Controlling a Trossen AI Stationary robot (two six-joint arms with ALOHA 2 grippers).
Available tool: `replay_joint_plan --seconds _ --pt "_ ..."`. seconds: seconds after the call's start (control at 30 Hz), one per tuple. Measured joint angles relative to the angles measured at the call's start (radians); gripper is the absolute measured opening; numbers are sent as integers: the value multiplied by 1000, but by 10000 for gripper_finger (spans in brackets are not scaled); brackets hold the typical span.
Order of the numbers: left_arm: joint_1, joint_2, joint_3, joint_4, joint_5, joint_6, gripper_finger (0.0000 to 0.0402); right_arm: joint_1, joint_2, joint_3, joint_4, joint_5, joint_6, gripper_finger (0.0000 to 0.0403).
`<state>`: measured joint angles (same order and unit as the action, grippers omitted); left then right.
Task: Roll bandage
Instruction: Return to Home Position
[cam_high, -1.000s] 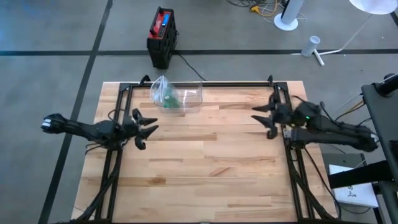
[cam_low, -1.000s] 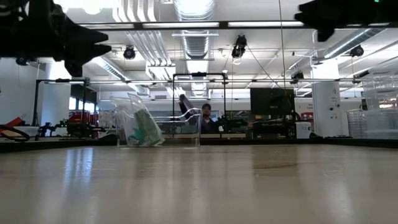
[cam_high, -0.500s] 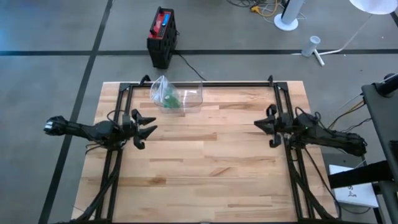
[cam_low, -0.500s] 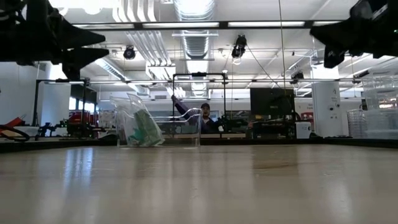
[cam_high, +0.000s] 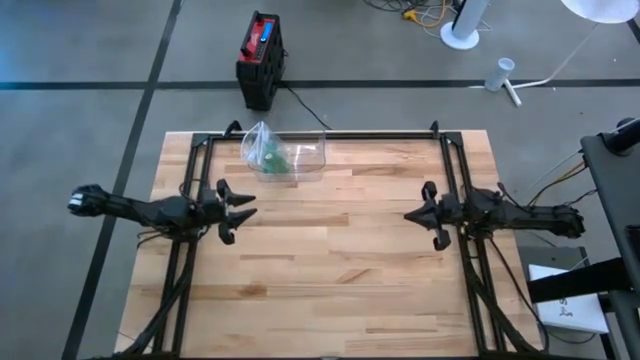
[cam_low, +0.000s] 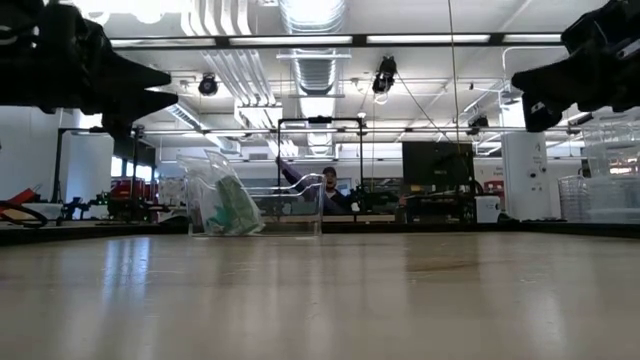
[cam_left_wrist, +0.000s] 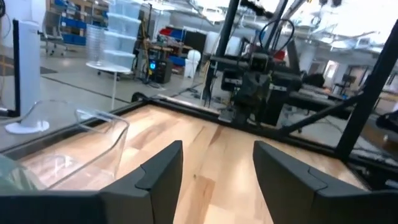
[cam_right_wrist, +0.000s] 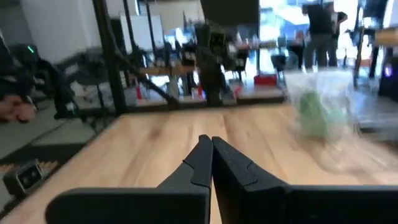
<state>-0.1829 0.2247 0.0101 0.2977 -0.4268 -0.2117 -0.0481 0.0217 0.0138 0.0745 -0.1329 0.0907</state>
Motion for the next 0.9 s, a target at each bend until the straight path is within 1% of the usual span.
replay_joint_plan --seconds 0.07,0.17,0.27,0.33,0.4,0.47,0.6,0.73,0.9 --pt "0 29 0 11 -2 7 184 7 0 -1 -36 4 8 1" --pt "6 96 0 107 3 26 177 31 -1 -1 -26 1 26 1" --pt "26 151 0 214 87 41 173 46 -1 -1 4 3 23 0" --pt "38 163 -1 243 98 63 170 46 -3 -1 36 3 14 0" --pt "48 134 -1 218 98 95 169 46 -3 -2 48 4 22 0" --pt "58 79 -1 176 102 112 170 46 -11 -2 59 2 38 0" --pt "63 -66 -1 95 190 128 177 46 -21 -2 42 -27 48 0" --pt "63 -214 -1 11 237 131 186 46 -20 -3 43 -30 33 0" --pt "73 -225 -2 -40 260 107 195 46 -18 -3 32 -23 52 0"
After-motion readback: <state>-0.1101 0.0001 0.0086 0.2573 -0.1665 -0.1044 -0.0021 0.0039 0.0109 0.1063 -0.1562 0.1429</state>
